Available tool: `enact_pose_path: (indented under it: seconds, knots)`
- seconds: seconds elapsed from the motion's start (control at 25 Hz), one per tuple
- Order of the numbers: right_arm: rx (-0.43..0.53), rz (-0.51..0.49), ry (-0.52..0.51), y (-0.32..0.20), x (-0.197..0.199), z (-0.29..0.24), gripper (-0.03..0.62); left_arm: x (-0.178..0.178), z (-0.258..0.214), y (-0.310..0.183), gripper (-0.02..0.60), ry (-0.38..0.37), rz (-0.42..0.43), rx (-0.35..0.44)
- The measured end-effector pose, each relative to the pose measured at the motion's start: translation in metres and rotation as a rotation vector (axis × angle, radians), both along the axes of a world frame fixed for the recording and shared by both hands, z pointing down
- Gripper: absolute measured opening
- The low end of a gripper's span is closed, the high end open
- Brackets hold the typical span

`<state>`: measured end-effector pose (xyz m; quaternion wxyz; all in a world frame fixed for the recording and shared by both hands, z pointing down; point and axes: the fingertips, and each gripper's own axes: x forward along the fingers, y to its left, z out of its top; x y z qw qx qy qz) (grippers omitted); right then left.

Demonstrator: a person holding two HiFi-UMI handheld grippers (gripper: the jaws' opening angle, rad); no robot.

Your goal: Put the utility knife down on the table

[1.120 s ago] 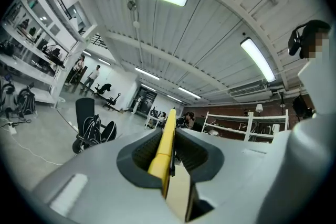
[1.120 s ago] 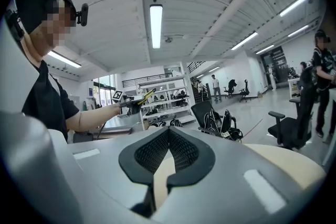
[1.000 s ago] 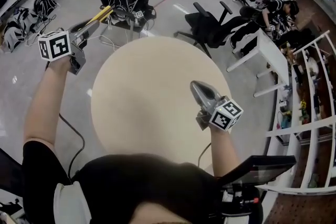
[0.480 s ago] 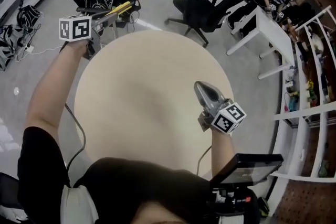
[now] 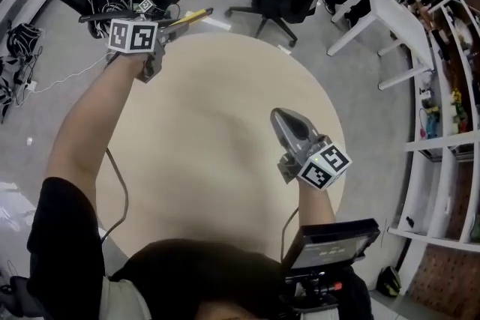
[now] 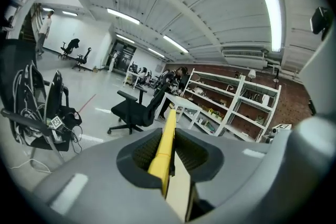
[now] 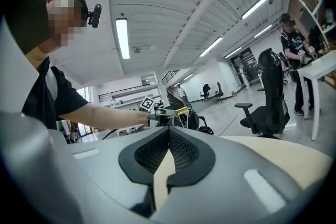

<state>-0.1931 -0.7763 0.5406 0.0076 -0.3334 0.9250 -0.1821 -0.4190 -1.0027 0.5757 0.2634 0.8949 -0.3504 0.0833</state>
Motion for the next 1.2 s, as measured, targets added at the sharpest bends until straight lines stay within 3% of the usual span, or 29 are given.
enact_pose_path:
  seconds: [0.24, 0.56, 1.0, 1.12, 1.16, 1.2]
  knots:
    - [0.029, 0.016, 0.025, -0.014, 0.021, 0.031, 0.015, 0.074, 0.087, -0.038, 0.074, -0.073, 0.065, -0.078]
    - [0.014, 0.075, 0.011, -0.022, 0.059, 0.070, 0.015, 0.154, 0.165, -0.058, 0.074, -0.173, 0.172, -0.128]
    - [-0.011, 0.105, -0.076, -0.019, 0.084, 0.088, 0.015, 0.202, 0.206, -0.062, 0.074, -0.281, 0.243, -0.132]
    - [-0.007, 0.095, -0.071, -0.019, 0.079, 0.088, 0.015, 0.199, 0.210, -0.068, 0.077, -0.328, 0.223, -0.081]
    - [-0.007, 0.092, -0.070, -0.020, 0.077, 0.088, 0.015, 0.197, 0.209, -0.073, 0.132, -0.350, 0.200, -0.049]
    - [-0.007, 0.090, -0.071, -0.020, 0.077, 0.087, 0.015, 0.196, 0.209, -0.077, 0.324, -0.364, 0.181, -0.025]
